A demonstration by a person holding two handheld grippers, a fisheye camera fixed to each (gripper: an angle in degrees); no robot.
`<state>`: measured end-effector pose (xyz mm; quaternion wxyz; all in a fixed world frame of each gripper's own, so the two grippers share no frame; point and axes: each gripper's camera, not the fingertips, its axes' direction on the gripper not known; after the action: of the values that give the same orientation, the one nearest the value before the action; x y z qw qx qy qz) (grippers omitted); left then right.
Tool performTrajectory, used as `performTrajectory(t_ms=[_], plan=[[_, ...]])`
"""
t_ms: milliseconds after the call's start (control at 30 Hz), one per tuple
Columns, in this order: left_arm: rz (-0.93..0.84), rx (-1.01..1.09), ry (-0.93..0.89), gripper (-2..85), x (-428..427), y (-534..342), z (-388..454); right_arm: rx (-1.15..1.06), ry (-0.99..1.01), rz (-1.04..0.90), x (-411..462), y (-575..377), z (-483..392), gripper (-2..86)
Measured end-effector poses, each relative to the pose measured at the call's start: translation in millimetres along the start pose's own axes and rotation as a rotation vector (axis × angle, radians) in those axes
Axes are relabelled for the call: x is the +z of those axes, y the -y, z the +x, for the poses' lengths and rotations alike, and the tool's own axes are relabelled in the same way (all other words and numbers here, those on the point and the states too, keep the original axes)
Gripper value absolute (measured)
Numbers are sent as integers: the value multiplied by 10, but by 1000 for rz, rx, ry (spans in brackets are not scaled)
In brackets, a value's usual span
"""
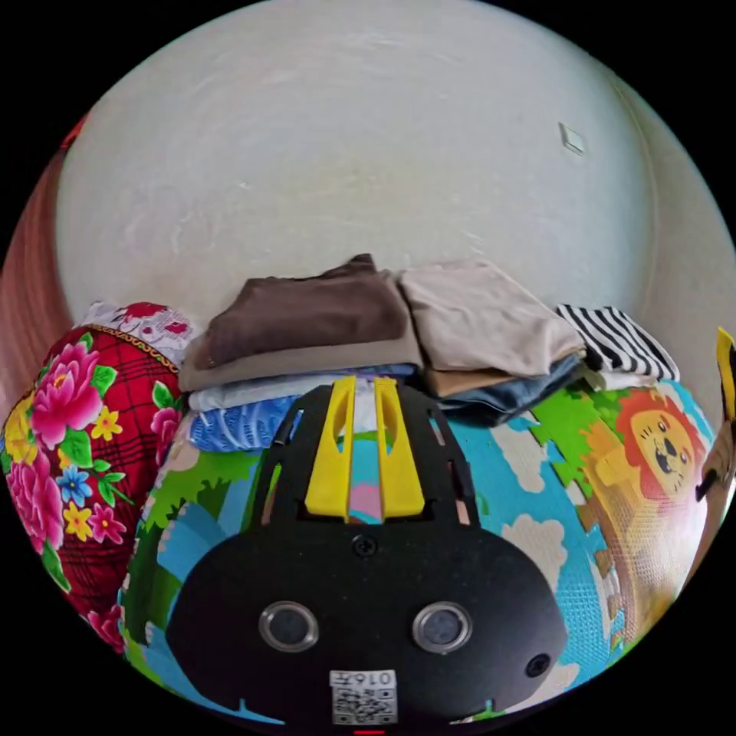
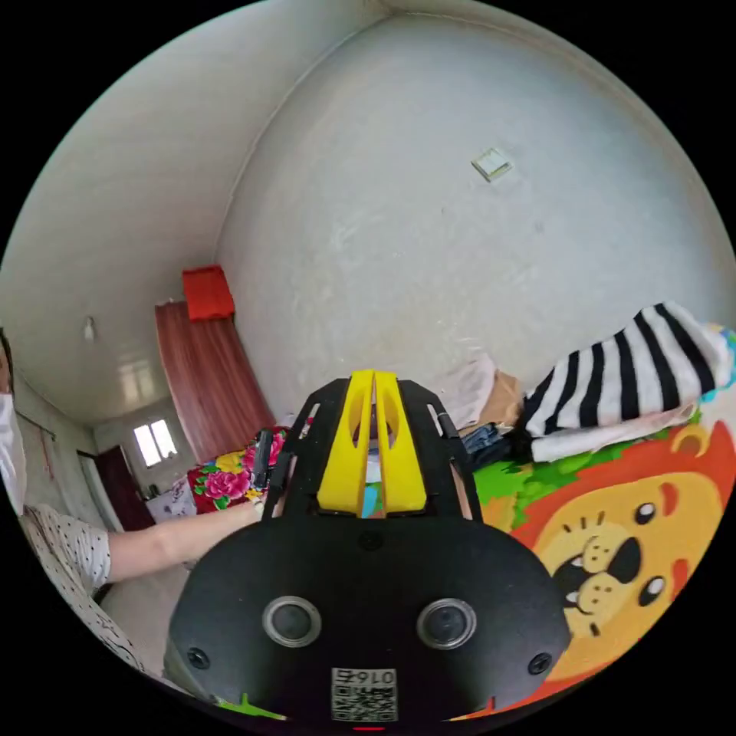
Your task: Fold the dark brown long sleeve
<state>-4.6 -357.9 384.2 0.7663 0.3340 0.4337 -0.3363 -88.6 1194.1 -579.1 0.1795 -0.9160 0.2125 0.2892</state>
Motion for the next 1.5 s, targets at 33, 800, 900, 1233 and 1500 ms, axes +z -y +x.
performTrajectory(t_ms=[33,800,900,1233,1500], plan=[[12,3,22,52,-5,-3,-62,9,60,17,134,-141,142,0],[-33,-5,-32,44,286,357,-1121,-155,19,-190,276,-594,242,3],[57,122,-276,41,-308,43,-1067,-183,44,-257,401,-698,87,8],[73,89,-763,46,-2065,-1409,-634,-233,374,-698,1010,-1375,-748,158],[66,-8,-786,52,-3264,-2427,-663,-803,421,-898,257,-1699,-2077,84]])
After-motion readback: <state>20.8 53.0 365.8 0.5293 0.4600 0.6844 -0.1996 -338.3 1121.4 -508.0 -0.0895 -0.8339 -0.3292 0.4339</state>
